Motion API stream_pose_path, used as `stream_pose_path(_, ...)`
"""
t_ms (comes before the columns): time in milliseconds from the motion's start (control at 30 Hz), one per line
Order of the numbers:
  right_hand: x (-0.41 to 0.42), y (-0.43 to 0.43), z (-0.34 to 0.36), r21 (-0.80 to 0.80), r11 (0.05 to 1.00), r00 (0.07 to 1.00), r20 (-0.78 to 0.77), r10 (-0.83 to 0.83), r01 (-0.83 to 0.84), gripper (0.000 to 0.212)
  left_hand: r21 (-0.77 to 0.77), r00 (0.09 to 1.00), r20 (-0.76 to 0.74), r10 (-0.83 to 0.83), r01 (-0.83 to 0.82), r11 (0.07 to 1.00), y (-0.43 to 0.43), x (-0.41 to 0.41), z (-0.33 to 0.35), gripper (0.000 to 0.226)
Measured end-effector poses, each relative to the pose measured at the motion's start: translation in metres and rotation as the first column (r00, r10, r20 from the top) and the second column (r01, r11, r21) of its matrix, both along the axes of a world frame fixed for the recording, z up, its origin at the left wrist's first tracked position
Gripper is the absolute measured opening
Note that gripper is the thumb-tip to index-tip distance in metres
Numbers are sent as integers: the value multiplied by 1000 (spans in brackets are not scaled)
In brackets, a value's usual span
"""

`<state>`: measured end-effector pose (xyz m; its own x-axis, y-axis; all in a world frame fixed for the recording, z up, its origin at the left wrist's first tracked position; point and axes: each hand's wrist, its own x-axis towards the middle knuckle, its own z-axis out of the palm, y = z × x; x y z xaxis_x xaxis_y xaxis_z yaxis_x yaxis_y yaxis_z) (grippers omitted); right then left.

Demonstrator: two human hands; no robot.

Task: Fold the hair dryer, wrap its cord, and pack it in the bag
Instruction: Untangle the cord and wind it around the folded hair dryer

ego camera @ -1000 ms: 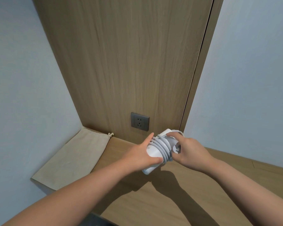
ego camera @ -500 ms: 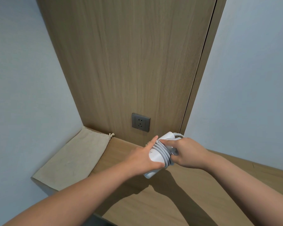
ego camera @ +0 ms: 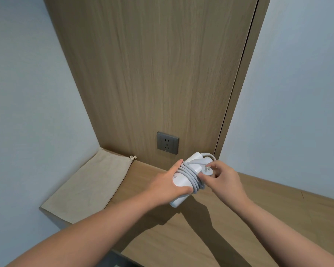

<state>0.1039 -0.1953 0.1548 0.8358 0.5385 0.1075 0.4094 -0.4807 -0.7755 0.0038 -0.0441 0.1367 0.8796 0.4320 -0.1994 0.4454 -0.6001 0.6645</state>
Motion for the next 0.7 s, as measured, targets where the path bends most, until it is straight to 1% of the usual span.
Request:
stream_pose_path(67, -4, 1, -1, 113, 992, 977, -212, -29, 54, 14, -12, 999, 11, 35, -35, 999, -1, 2, -2, 93)
stream_pose_path(100, -5, 1, -3, 187, 980, 937, -349, -4, 74, 13, -13, 999, 14, 52, -52, 999, -2, 3, -2, 93)
stream_pose_path(133, -5, -1, -4, 274, 957, 872, -486, 49, 99, 11, -9, 998, 15, 64, -64, 998, -2, 4, -2, 94)
stream_pose_path(200, -6, -3, -4, 417, 886, 683, -708, 176, 204, 9, 18, 997, 12, 75, -75, 997, -2, 4, -3, 94)
stream_pose_path(233, -5, -3, -3, 432, 855, 573, -792, 209, 285, 11, 48, 997, 3, 71, -71, 996, -2, 4, -2, 95)
stream_pose_path(300, -3, -4, 1, 359, 840, 371, -905, 208, 406, 24, 153, 998, -37, 47, -40, 987, -3, 4, -2, 94)
stream_pose_path(333, -1, -4, 3, 299, 857, 289, -939, 187, 419, 33, 221, 998, -59, 28, -14, 975, -3, 3, -2, 93)
stream_pose_path(400, 5, -7, 1, 207, 902, 169, -974, 153, 378, 46, 352, 996, -86, -18, 47, 935, -1, 0, -2, 92)
stream_pose_path(467, 10, -10, -6, 160, 938, 97, -986, 136, 309, 60, 461, 992, -98, -84, 120, 879, 2, -4, -2, 92)
stream_pose_path(533, 14, -11, -15, 121, 965, 79, -991, 106, 233, 69, 538, 981, -115, -155, 193, 821, 5, -6, -1, 93)
stream_pose_path(633, 13, -7, -22, 76, 983, 84, -995, 63, 170, 66, 619, 966, -128, -225, 255, 743, 5, -6, -1, 93)
stream_pose_path(700, 13, -4, -26, 78, 972, 60, -996, 66, 223, 64, 650, 962, -126, -244, 266, 712, 5, -5, -1, 93)
